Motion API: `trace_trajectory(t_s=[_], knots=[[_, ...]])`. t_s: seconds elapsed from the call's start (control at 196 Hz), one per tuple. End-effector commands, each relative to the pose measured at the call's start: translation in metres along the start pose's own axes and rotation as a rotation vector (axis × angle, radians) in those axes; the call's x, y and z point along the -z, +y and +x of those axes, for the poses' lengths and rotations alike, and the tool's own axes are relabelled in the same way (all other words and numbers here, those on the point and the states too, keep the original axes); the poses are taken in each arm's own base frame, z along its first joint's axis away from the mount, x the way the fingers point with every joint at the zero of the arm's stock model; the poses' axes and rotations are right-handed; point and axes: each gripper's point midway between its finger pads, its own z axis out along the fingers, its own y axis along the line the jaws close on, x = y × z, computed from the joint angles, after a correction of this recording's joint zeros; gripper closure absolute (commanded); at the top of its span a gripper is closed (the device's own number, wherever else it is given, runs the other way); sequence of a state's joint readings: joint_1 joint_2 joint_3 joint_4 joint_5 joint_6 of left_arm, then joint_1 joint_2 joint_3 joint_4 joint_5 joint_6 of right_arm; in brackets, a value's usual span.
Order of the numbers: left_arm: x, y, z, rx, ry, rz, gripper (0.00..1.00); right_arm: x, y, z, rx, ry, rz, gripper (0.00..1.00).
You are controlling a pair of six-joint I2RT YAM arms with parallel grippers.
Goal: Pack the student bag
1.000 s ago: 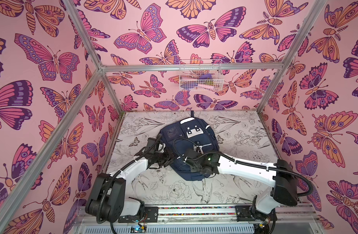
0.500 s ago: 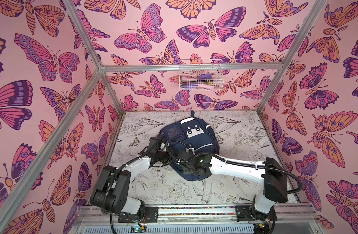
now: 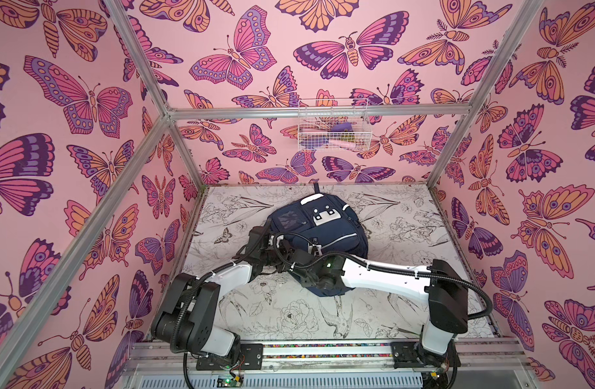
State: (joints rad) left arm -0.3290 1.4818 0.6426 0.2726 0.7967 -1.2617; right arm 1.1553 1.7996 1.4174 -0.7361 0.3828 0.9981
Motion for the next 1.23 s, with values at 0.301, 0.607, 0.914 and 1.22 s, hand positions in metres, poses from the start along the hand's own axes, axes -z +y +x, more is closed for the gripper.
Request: trace_trajectory(t_s=[0.301,0.607,0.914,1.22], knots=[[-0.002,-0.026,0.005,-0.028,0.028,0.111,1.00,-0.017,-0.011,-0.007,-0.076,0.020,0.039,0.78],[-0.005,-0.020,0.005,-0.022,0.030,0.109,1.00,-0.019,-0.023,-0.003,-0.088,0.056,0.069,1.00],[-0.005,-0.005,-0.009,0.014,0.004,0.069,1.00,0.010,-0.101,-0.003,-0.001,0.057,0.302,1.00],[0.018,0.018,-0.016,-0.065,-0.047,-0.131,1.00,0.011,-0.198,-0.017,-0.001,0.148,0.426,1.00]])
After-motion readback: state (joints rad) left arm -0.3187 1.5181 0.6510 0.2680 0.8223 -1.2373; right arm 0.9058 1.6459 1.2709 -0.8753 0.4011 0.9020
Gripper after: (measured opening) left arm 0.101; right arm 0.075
